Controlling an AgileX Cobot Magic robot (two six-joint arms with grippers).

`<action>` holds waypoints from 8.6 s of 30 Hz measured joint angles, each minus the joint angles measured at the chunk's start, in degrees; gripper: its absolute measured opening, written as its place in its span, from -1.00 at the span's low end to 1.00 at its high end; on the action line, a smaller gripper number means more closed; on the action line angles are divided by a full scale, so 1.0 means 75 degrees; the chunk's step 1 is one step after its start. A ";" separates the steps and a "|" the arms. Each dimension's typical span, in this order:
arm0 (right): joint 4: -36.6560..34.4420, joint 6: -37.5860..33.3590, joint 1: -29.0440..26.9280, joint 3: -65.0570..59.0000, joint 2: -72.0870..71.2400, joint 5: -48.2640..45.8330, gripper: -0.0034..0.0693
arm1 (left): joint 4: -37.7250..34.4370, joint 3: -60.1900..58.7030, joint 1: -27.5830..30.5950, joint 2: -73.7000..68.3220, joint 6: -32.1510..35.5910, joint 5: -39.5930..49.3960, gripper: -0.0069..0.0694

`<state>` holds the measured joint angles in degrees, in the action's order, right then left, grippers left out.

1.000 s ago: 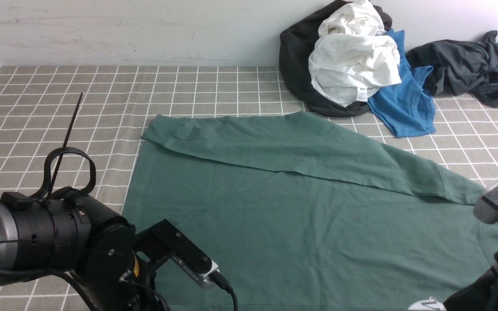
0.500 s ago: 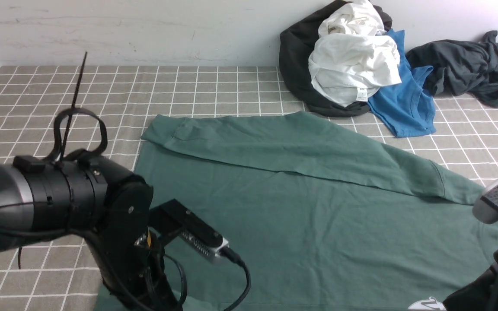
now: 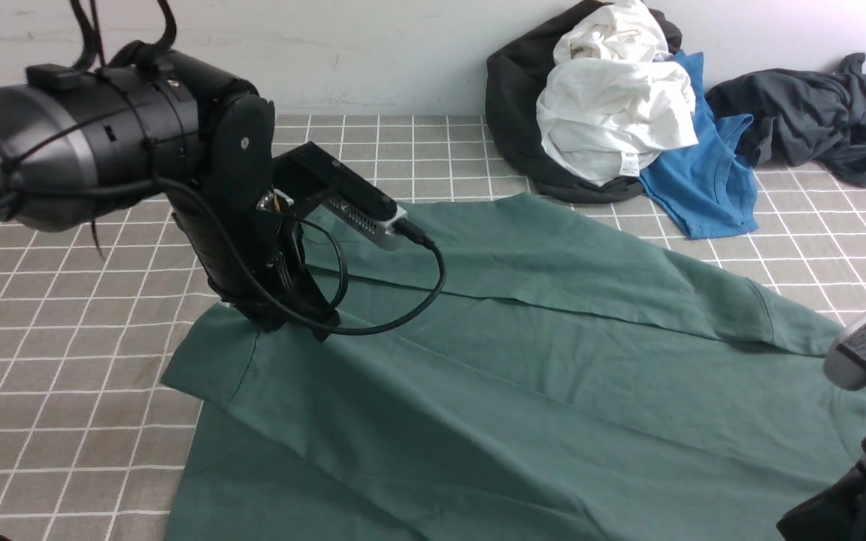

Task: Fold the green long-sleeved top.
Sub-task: Use the left arm to drag and place the cuff at the centered position on the left edge of the fabric, then use the left arm to clamp the cuff farthest from it, then use the left arm to drag and drop the cuff onto the cuff closest to the left arm, then use both arms simultaneously to clamp the lower edge of the clothing fabric, then use both arms to drag the lower edge of the fabric forward and fold it over the upper edge

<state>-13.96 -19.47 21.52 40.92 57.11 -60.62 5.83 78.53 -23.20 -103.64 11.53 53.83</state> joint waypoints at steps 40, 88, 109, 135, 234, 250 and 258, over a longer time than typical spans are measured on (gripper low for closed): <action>0.0666 0.0206 0.0000 0.1283 0.1537 0.0818 -0.94 | -0.1348 0.5512 0.1605 -0.4805 -0.1063 -0.0430 0.09; -0.0021 0.0179 0.0000 0.1306 0.1129 -0.0058 -0.94 | -0.1232 -0.4082 0.0469 0.2482 -0.1537 -0.1002 -0.43; -0.0688 0.0031 0.0000 0.1306 -0.0896 -0.1468 -0.94 | -0.2097 -0.6238 -0.3187 0.3458 0.3074 -0.0192 0.37; -0.0835 -0.0073 0.0000 0.1306 -0.0896 -0.1468 -0.94 | -0.0778 -0.6690 -0.3500 0.3534 0.1016 -0.1955 -0.26; 0.1257 -0.2380 -0.1982 0.6394 0.8145 0.1589 -0.25 | 0.0937 0.2493 0.1554 -0.2430 0.1630 -0.1184 -0.18; -0.0187 -0.1761 -0.0054 0.6841 0.8636 0.0401 -0.01 | 0.0829 0.3114 0.1457 -0.2459 -0.0963 0.0663 0.08; 0.0900 0.0064 0.0225 0.6841 0.9021 0.3006 -0.13 | 0.0256 0.3114 0.1440 -0.2459 -0.0367 0.0826 -0.53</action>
<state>-7.21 -18.99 23.20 92.23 124.76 -38.08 7.75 101.88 -12.40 -122.08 8.78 60.03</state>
